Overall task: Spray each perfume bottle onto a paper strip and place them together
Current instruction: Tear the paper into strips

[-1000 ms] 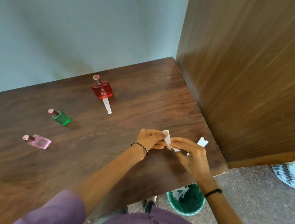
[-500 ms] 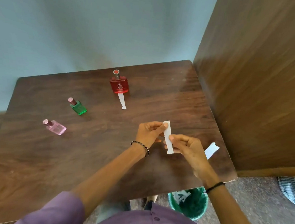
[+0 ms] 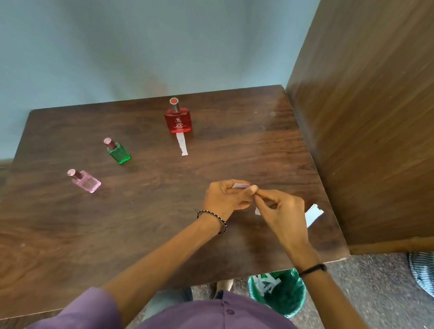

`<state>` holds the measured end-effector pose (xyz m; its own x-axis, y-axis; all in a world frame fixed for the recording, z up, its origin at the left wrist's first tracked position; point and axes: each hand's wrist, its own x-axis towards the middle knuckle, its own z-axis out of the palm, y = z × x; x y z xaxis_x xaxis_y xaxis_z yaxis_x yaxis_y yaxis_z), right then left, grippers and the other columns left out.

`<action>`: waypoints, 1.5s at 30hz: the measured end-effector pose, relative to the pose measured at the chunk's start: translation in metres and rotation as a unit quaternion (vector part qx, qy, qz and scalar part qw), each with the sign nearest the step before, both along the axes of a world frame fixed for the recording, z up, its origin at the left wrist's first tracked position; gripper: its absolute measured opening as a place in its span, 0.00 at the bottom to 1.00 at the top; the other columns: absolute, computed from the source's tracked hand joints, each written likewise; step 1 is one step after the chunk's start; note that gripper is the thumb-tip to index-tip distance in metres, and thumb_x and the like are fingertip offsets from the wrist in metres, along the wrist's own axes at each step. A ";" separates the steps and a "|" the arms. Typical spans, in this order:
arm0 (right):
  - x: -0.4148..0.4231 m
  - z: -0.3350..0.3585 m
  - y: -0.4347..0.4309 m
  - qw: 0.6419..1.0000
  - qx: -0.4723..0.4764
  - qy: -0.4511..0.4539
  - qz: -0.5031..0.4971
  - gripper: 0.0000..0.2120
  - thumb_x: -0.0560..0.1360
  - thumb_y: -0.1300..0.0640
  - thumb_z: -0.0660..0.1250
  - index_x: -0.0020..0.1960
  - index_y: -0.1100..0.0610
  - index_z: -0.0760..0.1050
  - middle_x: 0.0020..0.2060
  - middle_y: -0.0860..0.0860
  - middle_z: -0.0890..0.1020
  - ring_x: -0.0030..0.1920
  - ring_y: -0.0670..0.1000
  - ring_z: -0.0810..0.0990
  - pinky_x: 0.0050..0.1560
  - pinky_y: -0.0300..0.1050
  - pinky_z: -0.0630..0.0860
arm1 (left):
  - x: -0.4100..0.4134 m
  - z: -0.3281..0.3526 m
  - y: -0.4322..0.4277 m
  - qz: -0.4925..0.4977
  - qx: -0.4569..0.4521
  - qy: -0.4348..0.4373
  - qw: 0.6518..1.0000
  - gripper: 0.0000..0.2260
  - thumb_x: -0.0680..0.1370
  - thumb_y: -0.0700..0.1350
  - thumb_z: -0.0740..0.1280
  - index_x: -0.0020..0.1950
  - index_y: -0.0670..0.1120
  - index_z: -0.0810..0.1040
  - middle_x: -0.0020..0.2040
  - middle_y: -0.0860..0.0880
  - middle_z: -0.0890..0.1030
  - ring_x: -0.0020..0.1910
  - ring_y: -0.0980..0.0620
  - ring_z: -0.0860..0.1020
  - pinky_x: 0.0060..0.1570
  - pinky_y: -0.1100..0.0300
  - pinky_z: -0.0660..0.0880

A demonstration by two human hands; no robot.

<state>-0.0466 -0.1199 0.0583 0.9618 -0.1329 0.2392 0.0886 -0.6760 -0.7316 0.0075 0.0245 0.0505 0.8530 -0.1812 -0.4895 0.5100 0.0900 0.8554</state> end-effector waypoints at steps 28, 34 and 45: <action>0.001 -0.002 0.001 0.987 0.138 0.082 0.016 0.11 0.78 0.56 0.74 0.60 0.53 0.84 0.46 0.40 0.86 0.47 0.39 0.85 0.45 0.33 0.82 | 0.006 0.009 0.034 -0.076 -0.027 -0.039 0.996 0.15 0.75 0.42 0.76 0.60 0.45 0.78 0.43 0.43 0.88 0.39 0.47 0.87 0.36 0.58 0.83; -0.001 0.001 0.008 0.996 0.067 0.052 0.042 0.11 0.77 0.56 0.75 0.57 0.57 0.85 0.46 0.46 0.87 0.46 0.42 0.86 0.51 0.35 0.81 | 0.004 0.009 0.032 -0.081 -0.017 -0.012 0.997 0.25 0.76 0.40 0.75 0.70 0.44 0.69 0.44 0.43 0.88 0.41 0.48 0.87 0.37 0.56 0.83; 0.003 -0.016 -0.013 0.970 0.171 0.159 -0.073 0.07 0.80 0.48 0.70 0.49 0.50 0.85 0.37 0.49 0.87 0.41 0.49 0.86 0.51 0.58 0.84 | 0.003 -0.001 0.044 -0.165 0.138 -0.051 0.975 0.14 0.79 0.35 0.69 0.64 0.36 0.78 0.52 0.39 0.86 0.44 0.46 0.86 0.44 0.59 0.82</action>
